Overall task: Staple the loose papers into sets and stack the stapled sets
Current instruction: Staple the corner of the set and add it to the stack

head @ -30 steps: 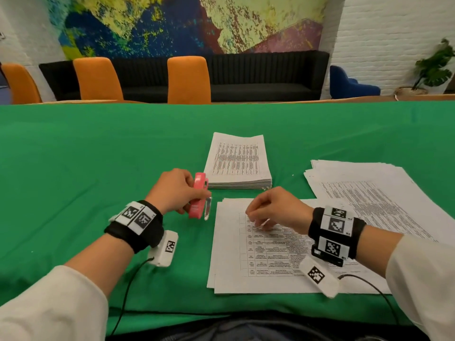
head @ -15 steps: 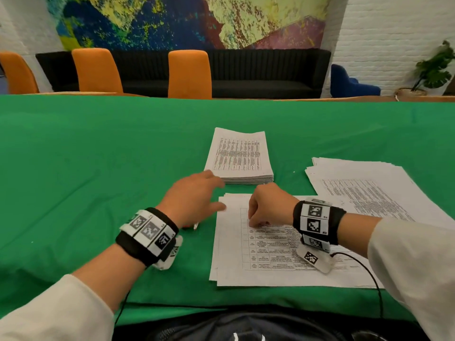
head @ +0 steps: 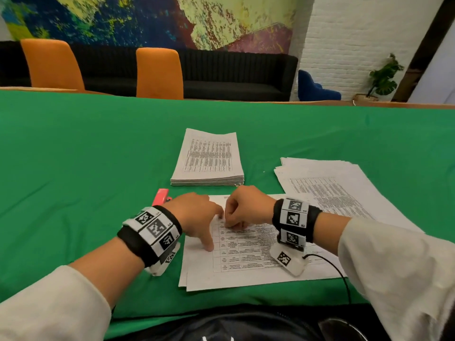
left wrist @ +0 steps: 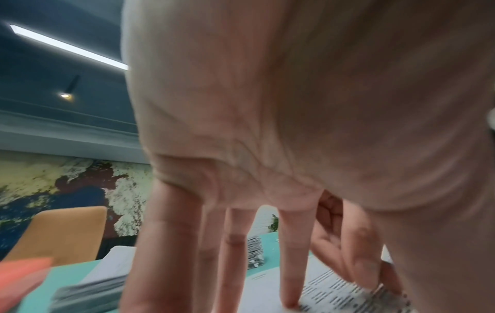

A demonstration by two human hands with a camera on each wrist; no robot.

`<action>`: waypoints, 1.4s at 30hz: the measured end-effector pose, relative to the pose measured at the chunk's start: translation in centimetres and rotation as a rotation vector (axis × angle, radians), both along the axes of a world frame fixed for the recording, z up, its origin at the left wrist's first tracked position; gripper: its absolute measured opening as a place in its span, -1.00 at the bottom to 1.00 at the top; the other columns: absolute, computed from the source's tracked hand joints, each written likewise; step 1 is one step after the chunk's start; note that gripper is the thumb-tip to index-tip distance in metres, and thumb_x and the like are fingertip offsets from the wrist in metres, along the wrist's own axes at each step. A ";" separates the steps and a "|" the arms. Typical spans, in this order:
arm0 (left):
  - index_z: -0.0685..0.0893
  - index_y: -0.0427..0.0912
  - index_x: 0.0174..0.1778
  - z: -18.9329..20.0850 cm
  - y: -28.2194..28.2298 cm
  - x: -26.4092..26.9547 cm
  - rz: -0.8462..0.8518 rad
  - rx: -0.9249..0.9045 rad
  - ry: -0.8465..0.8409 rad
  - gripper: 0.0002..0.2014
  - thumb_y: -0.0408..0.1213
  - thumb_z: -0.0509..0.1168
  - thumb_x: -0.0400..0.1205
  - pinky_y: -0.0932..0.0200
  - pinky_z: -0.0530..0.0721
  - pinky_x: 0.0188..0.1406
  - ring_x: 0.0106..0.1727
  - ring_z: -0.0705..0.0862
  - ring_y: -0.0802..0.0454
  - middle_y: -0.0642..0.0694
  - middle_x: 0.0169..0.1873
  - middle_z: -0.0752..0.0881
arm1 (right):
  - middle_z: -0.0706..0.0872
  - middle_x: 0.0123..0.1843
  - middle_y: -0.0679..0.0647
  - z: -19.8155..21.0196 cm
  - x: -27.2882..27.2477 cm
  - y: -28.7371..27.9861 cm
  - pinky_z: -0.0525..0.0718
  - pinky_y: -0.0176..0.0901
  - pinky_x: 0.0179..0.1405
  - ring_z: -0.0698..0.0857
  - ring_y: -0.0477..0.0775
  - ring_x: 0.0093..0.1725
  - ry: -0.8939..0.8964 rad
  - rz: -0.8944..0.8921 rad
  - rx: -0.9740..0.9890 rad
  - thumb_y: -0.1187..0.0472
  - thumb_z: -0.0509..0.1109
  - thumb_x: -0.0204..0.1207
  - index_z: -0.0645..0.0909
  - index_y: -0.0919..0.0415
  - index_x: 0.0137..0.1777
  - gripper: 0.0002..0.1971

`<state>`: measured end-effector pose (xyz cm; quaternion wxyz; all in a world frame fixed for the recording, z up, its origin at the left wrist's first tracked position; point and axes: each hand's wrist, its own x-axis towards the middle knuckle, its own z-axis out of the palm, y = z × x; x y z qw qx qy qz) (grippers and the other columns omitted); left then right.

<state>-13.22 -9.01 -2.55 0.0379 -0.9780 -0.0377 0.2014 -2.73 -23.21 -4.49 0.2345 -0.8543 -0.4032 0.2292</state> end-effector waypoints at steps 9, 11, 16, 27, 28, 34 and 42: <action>0.24 0.27 0.77 0.4 -1.4 1.9 -0.032 0.028 0.071 0.04 0.05 0.69 0.43 -0.08 0.57 0.38 0.49 0.57 -0.18 -0.06 0.54 0.60 | 0.90 -0.10 0.22 1.8 0.3 -10.8 0.87 -0.09 -0.04 0.87 0.13 -0.17 0.313 -0.211 0.217 0.37 0.57 0.57 0.85 0.36 0.07 -0.88; 0.25 0.28 0.75 0.4 -1.4 2.0 -0.029 0.024 0.078 0.03 0.04 0.70 0.42 -0.09 0.58 0.39 0.47 0.58 -0.18 -0.06 0.52 0.60 | 0.90 -0.09 0.20 2.1 0.3 -14.0 0.88 -0.03 0.03 0.88 0.16 -0.13 0.332 -0.263 0.240 0.37 0.56 0.57 0.84 0.35 0.06 -0.89; 0.25 0.33 0.73 0.2 -1.5 2.2 -0.013 0.026 0.092 0.04 0.04 0.71 0.40 -0.05 0.59 0.31 0.39 0.60 -0.13 -0.03 0.47 0.62 | 0.89 -0.07 0.35 2.0 -0.5 -22.0 0.90 0.02 0.02 0.90 0.35 -0.05 0.376 -0.424 0.301 0.40 0.53 0.60 0.79 0.41 0.08 -0.88; 0.23 0.48 0.61 -0.8 -1.1 3.6 0.024 0.037 0.108 0.08 0.08 0.76 0.27 0.13 0.65 -0.08 -0.05 0.62 0.14 0.14 0.02 0.60 | 0.90 -0.07 0.28 -5.0 -2.5 -36.1 0.80 -0.02 -0.09 0.87 0.20 -0.25 0.518 -0.445 -0.004 0.27 0.56 0.60 0.78 0.33 0.02 -0.89; 0.22 0.50 0.61 -1.0 -1.0 3.7 0.025 0.041 0.110 0.10 0.09 0.76 0.25 0.09 0.68 -0.01 -0.04 0.62 0.15 0.16 0.02 0.61 | 0.90 -0.08 0.27 -6.0 -2.5 -37.1 0.79 -0.06 -0.14 0.86 0.17 -0.27 0.535 -0.444 -0.043 0.28 0.55 0.61 0.80 0.29 0.01 -0.93; 0.20 0.48 0.58 -1.2 -1.3 4.3 0.026 0.065 0.131 0.14 0.08 0.78 0.20 0.11 0.71 -0.02 -0.07 0.67 0.14 0.16 -0.06 0.69 | 0.89 -0.08 0.26 -14.8 -0.6 -40.6 0.81 -0.13 -0.35 0.80 0.02 -0.33 0.649 -0.618 -0.217 0.31 0.57 0.60 0.86 0.20 -0.07 -0.95; 0.20 0.45 0.57 -1.0 -1.7 4.5 0.042 0.089 0.138 0.13 0.06 0.79 0.21 0.14 0.69 -0.11 -0.07 0.69 0.10 0.15 -0.08 0.65 | 0.89 -0.15 0.19 -22.7 2.0 -38.3 0.76 -0.11 -0.49 0.82 0.05 -0.38 0.672 -0.700 -0.377 0.34 0.58 0.56 0.82 0.27 0.01 -0.93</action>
